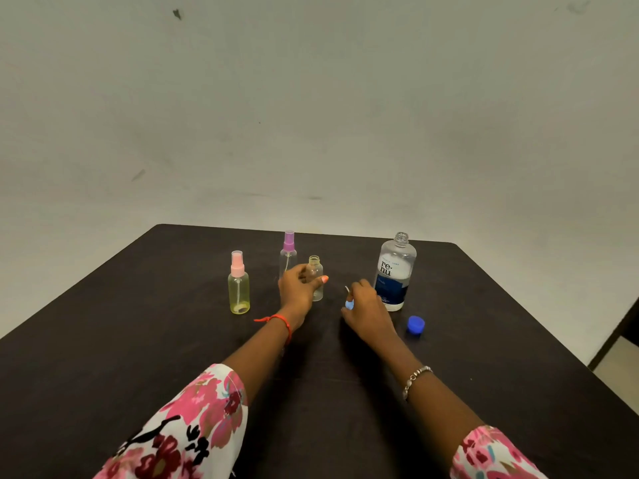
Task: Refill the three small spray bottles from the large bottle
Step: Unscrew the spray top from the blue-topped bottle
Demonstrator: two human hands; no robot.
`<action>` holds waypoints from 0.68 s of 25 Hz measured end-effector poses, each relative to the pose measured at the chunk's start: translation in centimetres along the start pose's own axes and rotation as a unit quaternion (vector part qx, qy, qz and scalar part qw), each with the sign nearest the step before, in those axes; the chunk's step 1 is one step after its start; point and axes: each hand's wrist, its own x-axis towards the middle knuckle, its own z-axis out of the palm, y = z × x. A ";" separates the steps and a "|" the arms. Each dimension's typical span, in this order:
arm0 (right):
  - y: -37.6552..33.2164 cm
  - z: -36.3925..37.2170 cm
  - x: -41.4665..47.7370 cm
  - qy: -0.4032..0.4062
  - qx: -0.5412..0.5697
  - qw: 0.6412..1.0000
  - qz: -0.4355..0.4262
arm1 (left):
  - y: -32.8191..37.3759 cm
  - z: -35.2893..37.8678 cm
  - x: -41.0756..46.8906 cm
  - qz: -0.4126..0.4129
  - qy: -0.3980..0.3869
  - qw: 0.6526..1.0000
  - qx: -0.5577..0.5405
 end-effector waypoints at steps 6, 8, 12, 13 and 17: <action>0.4 0.2 -0.3 -0.026 0.025 0.999 0.013 | -0.2 0.0 0.1 -0.013 0.008 1.000 0.009; 0.5 0.0 -0.3 -0.023 0.029 0.999 0.015 | -0.2 0.2 0.1 -0.015 0.003 1.000 0.008; 0.0 -1.4 -0.4 0.095 0.054 0.994 0.020 | -0.2 0.5 -0.1 -0.005 -0.009 1.000 -0.003; 0.0 -1.9 -0.3 0.168 0.075 0.983 0.027 | -0.2 0.5 -0.1 -0.002 -0.009 1.000 -0.002; 0.8 -4.3 1.2 0.376 0.143 0.911 0.088 | -0.2 0.7 0.3 0.009 -0.009 1.000 0.002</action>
